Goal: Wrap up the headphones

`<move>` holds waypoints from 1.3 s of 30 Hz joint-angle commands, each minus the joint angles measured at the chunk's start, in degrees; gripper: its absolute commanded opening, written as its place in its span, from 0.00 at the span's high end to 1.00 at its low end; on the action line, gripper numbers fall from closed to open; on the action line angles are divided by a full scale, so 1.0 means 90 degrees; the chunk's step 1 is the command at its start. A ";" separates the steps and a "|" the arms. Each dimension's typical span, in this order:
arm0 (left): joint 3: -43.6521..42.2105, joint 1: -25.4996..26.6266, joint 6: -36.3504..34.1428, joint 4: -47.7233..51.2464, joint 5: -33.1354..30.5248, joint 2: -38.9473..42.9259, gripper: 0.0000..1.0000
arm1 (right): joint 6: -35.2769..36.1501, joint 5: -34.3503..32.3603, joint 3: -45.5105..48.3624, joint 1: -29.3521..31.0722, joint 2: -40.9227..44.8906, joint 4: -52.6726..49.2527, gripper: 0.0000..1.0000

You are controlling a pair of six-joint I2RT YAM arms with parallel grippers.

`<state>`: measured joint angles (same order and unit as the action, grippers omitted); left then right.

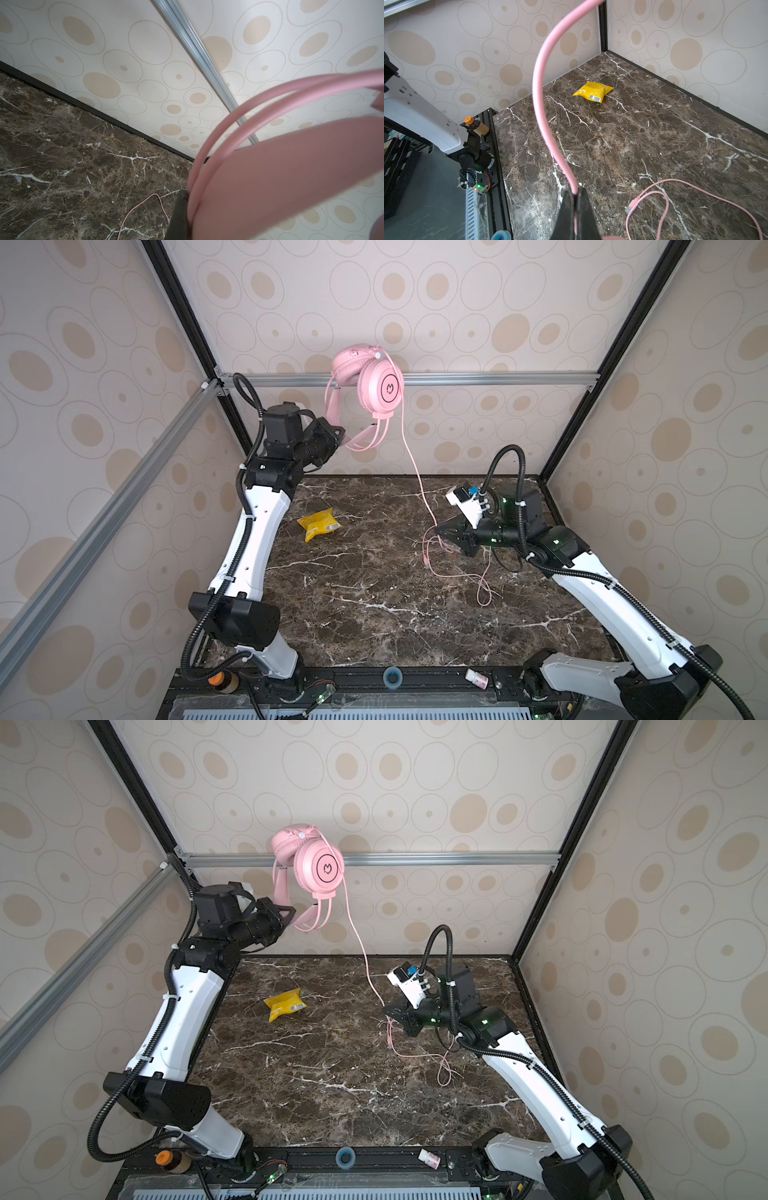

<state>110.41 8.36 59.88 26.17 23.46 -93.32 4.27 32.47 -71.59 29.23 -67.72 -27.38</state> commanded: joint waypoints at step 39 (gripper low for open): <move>0.0496 0.0135 0.0798 -0.1060 0.1038 0.0340 1.00 | -0.0523 0.0509 0.0054 -0.0787 -0.1300 0.2341 0.57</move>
<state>110.67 9.17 64.29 21.47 31.83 -92.05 -1.13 34.50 -69.32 22.15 -78.65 -9.10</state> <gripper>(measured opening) 0.071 0.402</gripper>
